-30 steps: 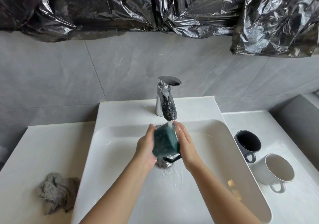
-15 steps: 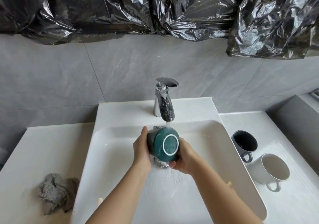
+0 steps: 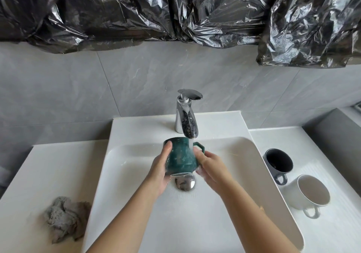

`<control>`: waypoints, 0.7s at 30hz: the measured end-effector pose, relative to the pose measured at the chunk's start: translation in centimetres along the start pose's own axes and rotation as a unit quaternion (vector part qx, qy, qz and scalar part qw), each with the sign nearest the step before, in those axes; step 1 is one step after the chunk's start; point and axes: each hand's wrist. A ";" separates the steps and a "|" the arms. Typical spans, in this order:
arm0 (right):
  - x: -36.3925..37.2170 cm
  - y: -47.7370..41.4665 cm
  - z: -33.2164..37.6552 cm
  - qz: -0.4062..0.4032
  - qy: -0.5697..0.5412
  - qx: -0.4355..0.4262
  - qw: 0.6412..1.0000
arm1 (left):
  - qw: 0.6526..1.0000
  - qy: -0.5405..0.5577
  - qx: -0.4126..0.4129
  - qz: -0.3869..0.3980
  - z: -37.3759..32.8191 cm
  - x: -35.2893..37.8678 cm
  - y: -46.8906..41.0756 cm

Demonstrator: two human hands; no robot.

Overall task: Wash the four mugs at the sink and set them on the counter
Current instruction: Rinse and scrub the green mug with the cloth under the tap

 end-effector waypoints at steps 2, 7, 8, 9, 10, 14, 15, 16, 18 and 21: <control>-0.3 -0.2 0.7 0.038 -0.008 0.016 0.999 | 1.000 -0.008 -0.008 0.013 0.3 -0.4 0.0; -0.4 -0.9 0.4 0.026 0.039 -0.013 0.999 | 0.995 -0.075 0.045 -0.047 0.2 0.2 -0.1; -0.4 -0.8 0.5 0.029 0.030 -0.032 0.999 | 0.991 -0.101 0.058 -0.071 0.1 0.4 -0.1; -0.3 -0.7 0.6 0.026 0.038 -0.051 0.998 | 0.986 -0.124 0.065 -0.093 0.1 0.6 -0.2; -0.1 -0.4 0.7 0.024 0.054 -0.069 0.996 | 0.983 -0.132 0.062 -0.110 0.1 0.6 -0.2; 0.7 0.5 0.6 0.019 0.129 -0.108 0.986 | 0.987 -0.075 0.000 -0.143 0.4 0.5 -0.5; 0.9 0.7 0.6 0.021 0.145 -0.116 0.982 | 0.987 -0.070 -0.014 -0.146 0.4 0.5 -0.7; 1.0 0.9 0.5 0.022 0.154 -0.126 0.980 | 0.986 -0.073 -0.028 -0.145 0.4 0.5 -0.7; 1.1 1.3 0.8 0.002 0.148 -0.135 0.980 | 0.987 -0.075 -0.059 -0.131 0.1 0.7 -0.5; 0.9 1.5 1.3 -0.013 0.146 -0.138 0.979 | 0.987 -0.067 -0.023 -0.144 -0.2 0.7 -0.4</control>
Point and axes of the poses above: each hand's wrist, its own y-axis away from the middle knuckle, its own x-axis out of the palm, z = x × y, and after that the axes turned 8 degrees about -z, right-handed
